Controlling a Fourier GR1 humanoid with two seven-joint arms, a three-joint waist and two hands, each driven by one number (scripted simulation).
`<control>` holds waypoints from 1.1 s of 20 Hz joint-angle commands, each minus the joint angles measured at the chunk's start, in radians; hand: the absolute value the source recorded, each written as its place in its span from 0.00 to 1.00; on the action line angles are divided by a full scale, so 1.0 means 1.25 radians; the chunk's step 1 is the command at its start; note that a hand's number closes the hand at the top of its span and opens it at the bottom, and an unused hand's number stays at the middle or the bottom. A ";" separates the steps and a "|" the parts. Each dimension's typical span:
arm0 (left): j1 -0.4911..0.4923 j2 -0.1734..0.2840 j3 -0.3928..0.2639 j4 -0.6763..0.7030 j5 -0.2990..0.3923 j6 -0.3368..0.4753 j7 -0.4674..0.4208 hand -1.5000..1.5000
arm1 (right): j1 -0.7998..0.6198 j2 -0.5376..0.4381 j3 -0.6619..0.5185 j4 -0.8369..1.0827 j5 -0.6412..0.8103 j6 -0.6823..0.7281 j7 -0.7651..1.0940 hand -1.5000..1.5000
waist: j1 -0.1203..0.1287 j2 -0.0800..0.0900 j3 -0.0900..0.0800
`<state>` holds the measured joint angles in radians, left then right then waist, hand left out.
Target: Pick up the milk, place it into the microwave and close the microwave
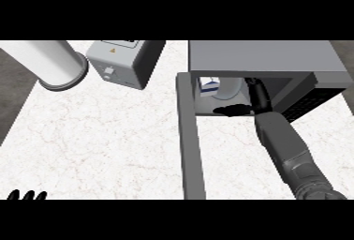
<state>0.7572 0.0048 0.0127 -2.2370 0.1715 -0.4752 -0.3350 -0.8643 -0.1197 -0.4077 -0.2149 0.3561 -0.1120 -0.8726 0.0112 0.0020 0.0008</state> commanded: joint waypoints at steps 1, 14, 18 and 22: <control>-0.041 -0.004 -0.115 0.047 -0.101 0.076 -0.022 0.00 | 0.069 0.013 0.011 -0.041 -0.016 0.052 -0.031 0.00 | -0.018 -0.007 -0.001; -0.180 -0.004 -0.223 0.044 -0.190 0.091 0.191 1.00 | 0.379 0.047 0.087 -0.340 -0.059 0.219 -0.025 0.00 | -0.058 -0.016 -0.002; -0.313 -0.004 -0.232 0.154 -0.202 0.137 0.202 1.00 | 0.514 0.048 0.116 -0.491 -0.068 0.246 -0.029 0.00 | -0.063 -0.012 -0.003; -0.390 -0.004 -0.266 0.226 -0.278 0.157 0.210 1.00 | 0.618 0.048 0.129 -0.681 -0.104 0.289 0.057 0.00 | -0.055 -0.009 -0.003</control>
<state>0.3919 0.0008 -0.3014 -2.0502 -0.1152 -0.3092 -0.0938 -0.2111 -0.0670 -0.2644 -0.8874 0.2543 0.2144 -0.8492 -0.0556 -0.0132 -0.0028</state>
